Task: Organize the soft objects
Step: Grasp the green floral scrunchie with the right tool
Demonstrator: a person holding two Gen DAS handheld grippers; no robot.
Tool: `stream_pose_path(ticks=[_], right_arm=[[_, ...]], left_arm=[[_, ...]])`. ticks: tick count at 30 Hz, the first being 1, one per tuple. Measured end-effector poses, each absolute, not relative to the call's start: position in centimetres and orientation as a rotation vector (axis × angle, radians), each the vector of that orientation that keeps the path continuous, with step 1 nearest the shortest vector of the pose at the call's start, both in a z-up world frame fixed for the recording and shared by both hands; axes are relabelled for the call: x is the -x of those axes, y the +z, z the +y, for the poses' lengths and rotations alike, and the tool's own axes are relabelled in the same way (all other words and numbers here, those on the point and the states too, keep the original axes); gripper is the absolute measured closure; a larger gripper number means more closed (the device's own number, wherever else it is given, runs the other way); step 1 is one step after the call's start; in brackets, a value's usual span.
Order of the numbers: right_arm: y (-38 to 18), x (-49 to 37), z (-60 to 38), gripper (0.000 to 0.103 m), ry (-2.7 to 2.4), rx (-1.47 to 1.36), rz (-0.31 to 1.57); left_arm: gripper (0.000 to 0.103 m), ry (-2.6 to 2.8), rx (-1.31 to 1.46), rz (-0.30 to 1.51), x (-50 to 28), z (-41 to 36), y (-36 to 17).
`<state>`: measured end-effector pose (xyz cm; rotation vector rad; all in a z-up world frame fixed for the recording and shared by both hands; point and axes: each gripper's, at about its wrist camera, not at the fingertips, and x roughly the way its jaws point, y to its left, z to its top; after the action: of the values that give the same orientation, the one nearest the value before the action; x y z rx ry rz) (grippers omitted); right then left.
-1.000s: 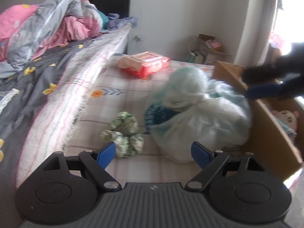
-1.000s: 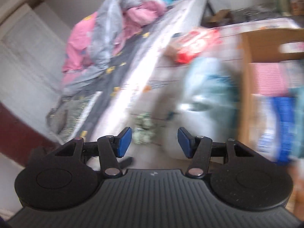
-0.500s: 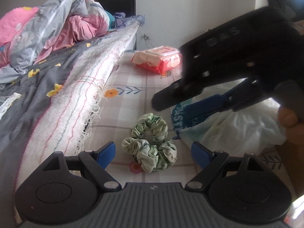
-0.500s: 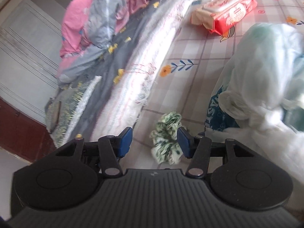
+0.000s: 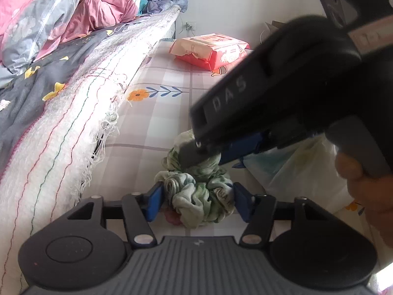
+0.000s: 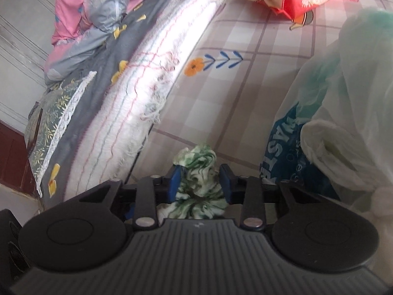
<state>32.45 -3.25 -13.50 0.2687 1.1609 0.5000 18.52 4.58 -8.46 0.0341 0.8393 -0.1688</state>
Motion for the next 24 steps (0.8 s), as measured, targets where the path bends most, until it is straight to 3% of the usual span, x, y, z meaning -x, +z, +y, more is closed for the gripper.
stream_pose_path(ticks=[8,24], right_arm=[[-13.5,-31.1,-3.4,0.084,0.511,-0.279,1.175],[-13.5,-27.0,-5.8,0.085,0.531,-0.402,1.195]], left_arm=[[0.062,-0.176,-0.019,0.861,-17.3,4.2,-8.0],[0.066,-0.191,-0.010,0.887,-14.3,3.9,-6.7]])
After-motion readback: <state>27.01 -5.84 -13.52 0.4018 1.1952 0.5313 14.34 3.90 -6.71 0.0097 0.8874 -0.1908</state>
